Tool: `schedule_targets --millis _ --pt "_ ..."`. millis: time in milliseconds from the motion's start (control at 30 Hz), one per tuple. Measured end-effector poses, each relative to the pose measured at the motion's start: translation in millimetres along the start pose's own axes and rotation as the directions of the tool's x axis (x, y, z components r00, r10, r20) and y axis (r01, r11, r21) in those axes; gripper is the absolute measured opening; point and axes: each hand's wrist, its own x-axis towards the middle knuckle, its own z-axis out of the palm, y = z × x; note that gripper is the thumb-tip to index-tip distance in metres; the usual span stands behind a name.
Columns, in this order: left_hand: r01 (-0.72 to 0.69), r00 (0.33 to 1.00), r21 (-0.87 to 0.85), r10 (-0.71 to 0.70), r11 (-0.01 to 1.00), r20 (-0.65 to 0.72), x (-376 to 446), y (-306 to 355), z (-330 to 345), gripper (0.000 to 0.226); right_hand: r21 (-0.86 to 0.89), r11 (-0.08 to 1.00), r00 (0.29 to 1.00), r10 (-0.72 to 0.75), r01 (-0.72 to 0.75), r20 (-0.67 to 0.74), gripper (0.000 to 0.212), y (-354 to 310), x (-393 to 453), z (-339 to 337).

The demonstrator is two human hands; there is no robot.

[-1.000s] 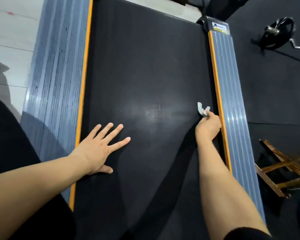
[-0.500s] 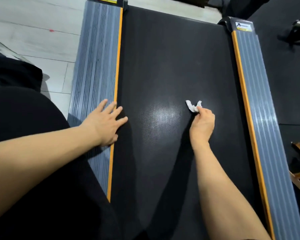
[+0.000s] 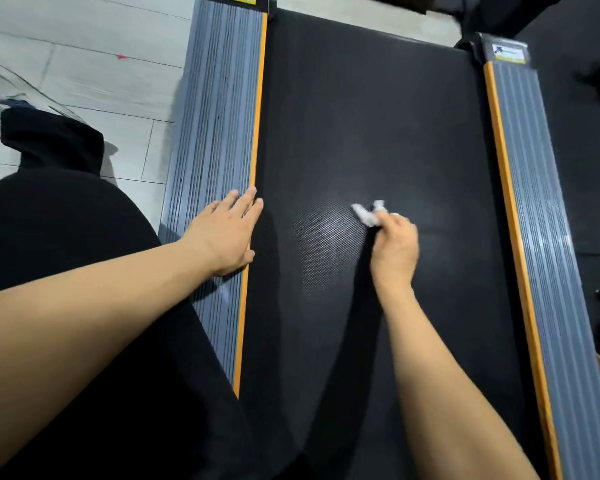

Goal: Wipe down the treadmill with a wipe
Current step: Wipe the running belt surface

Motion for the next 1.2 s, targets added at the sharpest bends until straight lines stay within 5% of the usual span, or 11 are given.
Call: schedule_targets --millis 100,167,267,400,533,633,700,900,967,1067,1200 --pt "0.015 1.000 -0.025 -0.015 1.000 -0.003 1.4 2.2 0.9 0.095 0.041 0.988 0.981 0.153 -0.149 -0.120 0.047 -28.4 -7.1 8.6" --pt "0.022 1.000 -0.047 -0.022 0.999 -0.008 1.2 2.6 2.4 0.095 0.222 0.969 0.994 -0.104 0.105 -0.015 0.037 -82.1 -27.5 26.9" --pt "0.019 0.999 -0.063 -0.021 0.998 -0.030 1.0 0.0 3.0 0.094 0.313 0.852 0.847 -0.492 0.421 0.202 0.022 -132.6 -67.6 42.6" --pt "0.019 1.000 -0.014 -0.019 1.000 -0.014 -0.3 0.9 3.4 0.090 0.250 0.773 0.738 -0.633 0.583 0.233 0.034 -83.5 -31.5 28.6" --pt "-0.032 0.999 0.077 0.032 0.996 -0.007 -3.6 10.4 2.3 0.074 -0.020 0.995 0.995 -0.095 0.095 -0.009 0.043 -3.5 24.8 5.8" --pt "-0.163 0.986 0.181 0.168 0.970 -0.009 -3.2 20.1 1.1 0.064 -0.006 0.976 0.972 0.218 -0.220 -0.087 0.041 -7.2 33.6 14.9" --pt "-0.234 0.971 0.218 0.240 0.947 0.002 -1.8 26.7 3.7 0.055 0.150 0.988 0.998 -0.035 0.026 0.059 0.039 -59.2 19.2 30.2" --pt "-0.341 0.940 0.304 0.328 0.889 0.095 -6.2 27.1 8.3 0.044 0.301 0.795 0.740 -0.603 0.527 0.296 0.039 -97.3 -1.0 46.9" --pt "-0.333 0.942 0.281 0.309 0.900 0.129 -8.2 27.7 5.1 0.047 0.227 0.847 0.803 -0.529 0.480 0.276 0.047 -59.3 15.8 26.4" --pt "-0.329 0.944 0.240 0.312 0.913 0.107 -7.6 30.2 5.8 0.047 0.026 0.999 0.999 -0.047 0.046 0.016 0.051 9.9 34.9 -5.1" --pt "-0.324 0.945 0.232 0.325 0.917 0.036 -2.9 31.5 14.5 0.042 0.124 0.972 0.980 0.199 -0.198 0.004 0.041 -28.4 28.5 10.6"
